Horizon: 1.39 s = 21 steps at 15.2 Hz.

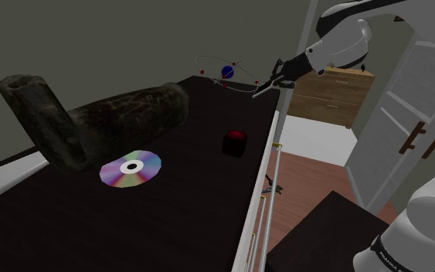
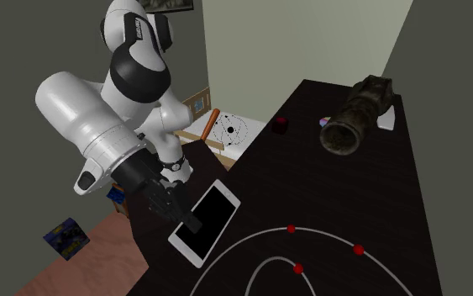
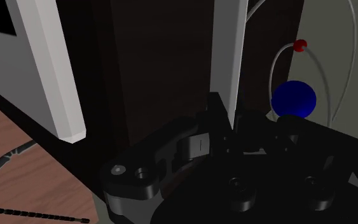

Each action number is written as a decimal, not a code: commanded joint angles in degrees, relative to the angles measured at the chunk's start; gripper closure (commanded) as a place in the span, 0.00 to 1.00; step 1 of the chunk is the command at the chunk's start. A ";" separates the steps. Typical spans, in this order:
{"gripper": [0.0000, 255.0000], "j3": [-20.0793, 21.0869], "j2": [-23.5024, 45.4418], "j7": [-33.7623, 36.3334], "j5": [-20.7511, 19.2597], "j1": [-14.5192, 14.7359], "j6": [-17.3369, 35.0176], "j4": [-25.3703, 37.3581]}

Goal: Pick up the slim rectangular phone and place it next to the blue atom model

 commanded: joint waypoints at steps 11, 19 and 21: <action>0.00 -0.46 -1.47 0.59 -1.06 -0.60 -1.32 -0.35; 0.00 -1.80 -5.29 2.29 -4.02 -2.33 -5.35 -0.72; 0.00 -1.80 -5.29 2.29 -4.02 -2.33 -5.35 -0.72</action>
